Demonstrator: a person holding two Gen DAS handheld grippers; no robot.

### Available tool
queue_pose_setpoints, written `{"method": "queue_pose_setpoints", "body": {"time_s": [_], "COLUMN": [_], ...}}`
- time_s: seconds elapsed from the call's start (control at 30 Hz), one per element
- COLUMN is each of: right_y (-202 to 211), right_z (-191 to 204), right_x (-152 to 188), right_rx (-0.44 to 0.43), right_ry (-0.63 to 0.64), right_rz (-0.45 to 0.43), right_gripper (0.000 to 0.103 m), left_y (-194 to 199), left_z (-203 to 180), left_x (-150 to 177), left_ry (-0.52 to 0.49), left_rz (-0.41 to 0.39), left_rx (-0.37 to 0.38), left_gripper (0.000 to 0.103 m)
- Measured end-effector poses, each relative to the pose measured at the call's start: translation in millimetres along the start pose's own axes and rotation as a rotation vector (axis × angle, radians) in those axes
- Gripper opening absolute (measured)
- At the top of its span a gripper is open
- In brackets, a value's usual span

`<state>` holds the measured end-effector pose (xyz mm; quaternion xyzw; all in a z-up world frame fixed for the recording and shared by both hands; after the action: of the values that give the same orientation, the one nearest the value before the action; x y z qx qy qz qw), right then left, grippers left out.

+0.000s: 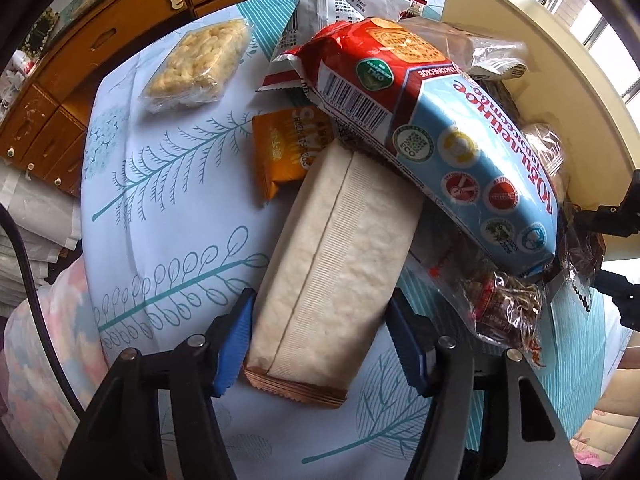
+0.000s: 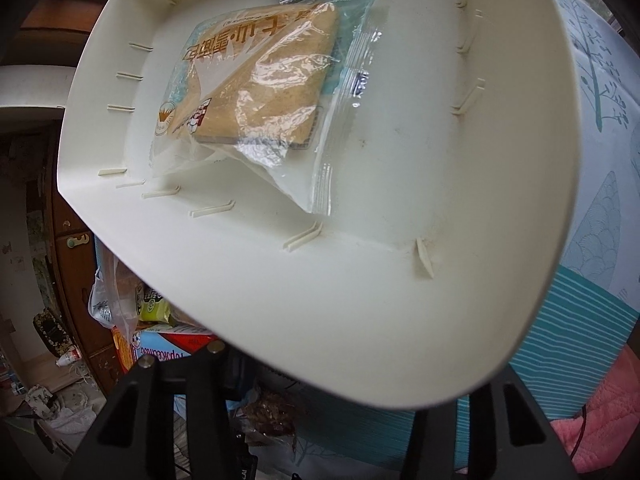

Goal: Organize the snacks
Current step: 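Grasp the beige wafer bar with the left tool while the right tool grasps the red candy, then carry the wafer bar and red candy into the white tray and release both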

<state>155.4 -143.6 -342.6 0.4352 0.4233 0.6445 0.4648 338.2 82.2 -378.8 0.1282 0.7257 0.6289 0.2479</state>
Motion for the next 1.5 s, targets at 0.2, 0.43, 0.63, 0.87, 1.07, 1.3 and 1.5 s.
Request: {"method": "queue_pose_setpoints", "body": {"time_s": [0.2,0.43,0.63,0.87,1.07,1.3,1.5], "right_y": [4,8,11,20,32,59,87], "right_z": [-11,-21,-17,-8,9,12,13], "right_x": [7,31,56,85,89,81,63], "right_rx": [0.036,0.049,0.045,0.023,0.011,-0.024,-0.091], "right_ry": [0.024,0.077,0.170,0.289,0.379,0.496,0.574], "right_rz": [0.034,0.069,0.126,0.182,0.217,0.257,0.231], "right_gripper": [0.050,0.050,0.050,0.050,0.050,0.050,0.050], "left_y": [3,10,25,56,100,147,183], "left_z": [3,10,17,20,-13,-39,-66], "left_x": [14,37,61,80,91,84,71], "left_ry": [0.048,0.155,0.255,0.357,0.417,0.466,0.506], "left_rz": [0.026,0.048,0.054,0.005,-0.065,-0.200,-0.329], "left_rx": [-0.005,0.039,0.040,0.073,0.095,0.105,0.128], "left_gripper": [0.063,0.063,0.062,0.062,0.062,0.062,0.062]}}
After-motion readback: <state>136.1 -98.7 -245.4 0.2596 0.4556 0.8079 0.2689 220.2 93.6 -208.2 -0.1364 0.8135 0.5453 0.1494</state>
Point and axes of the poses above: each gripper's, at about its wrist camera, not at the fingertips, and y roughly against the way its jaws point, z to its left, x to its underside, the point moved 2 cm from there along -y, roughly the way its jaws point, and after that the axes turned 5 degrees about x, right-handed, at the moved point
